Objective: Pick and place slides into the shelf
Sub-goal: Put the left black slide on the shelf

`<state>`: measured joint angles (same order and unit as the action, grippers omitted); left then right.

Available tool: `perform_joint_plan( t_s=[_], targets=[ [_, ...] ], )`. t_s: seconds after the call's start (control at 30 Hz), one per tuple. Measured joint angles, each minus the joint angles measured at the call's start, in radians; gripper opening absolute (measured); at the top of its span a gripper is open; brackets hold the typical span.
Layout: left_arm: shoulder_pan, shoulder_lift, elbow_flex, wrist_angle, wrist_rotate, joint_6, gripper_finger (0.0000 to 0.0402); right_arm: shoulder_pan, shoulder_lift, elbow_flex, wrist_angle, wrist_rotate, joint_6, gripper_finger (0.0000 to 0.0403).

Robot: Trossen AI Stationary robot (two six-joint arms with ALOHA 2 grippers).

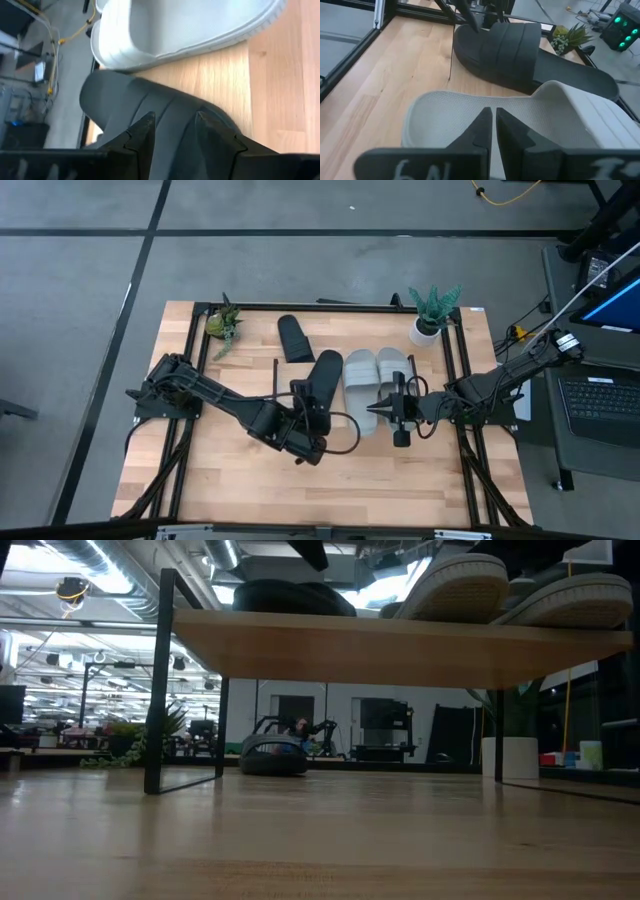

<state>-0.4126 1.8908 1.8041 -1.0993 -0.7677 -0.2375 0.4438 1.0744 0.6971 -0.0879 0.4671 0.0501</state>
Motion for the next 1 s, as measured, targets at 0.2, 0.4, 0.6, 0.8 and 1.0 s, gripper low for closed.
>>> perform_joint_plan(
  t_s=[0.2, 0.4, 0.6, 0.8, 1.0],
  targets=[
    [0.0, -0.001, 0.0, -0.018, -0.002, 0.092, 0.0132, 0.001, 0.0, 0.0, 0.0, -0.001, 0.002, 0.0028],
    [-0.01, -0.02, 0.022, -0.088, -0.048, 0.111, 0.0132, 0.001, 0.0, 0.0, -0.001, -0.001, 0.002, 0.0028],
    [-0.015, -0.03, 0.141, -0.212, -0.093, 0.109, 0.0132, 0.001, -0.001, 0.0, -0.005, -0.019, 0.006, 0.0028],
    [0.07, -0.049, 0.188, -0.309, 0.15, 0.091, 0.0132, 0.001, -0.001, 0.0, -0.004, -0.027, 0.024, 0.0028],
    [0.2, -0.068, 0.189, -0.321, 0.24, 0.184, 0.0132, 0.002, -0.001, 0.0, -0.008, -0.033, 0.025, 0.0028]
  ],
)
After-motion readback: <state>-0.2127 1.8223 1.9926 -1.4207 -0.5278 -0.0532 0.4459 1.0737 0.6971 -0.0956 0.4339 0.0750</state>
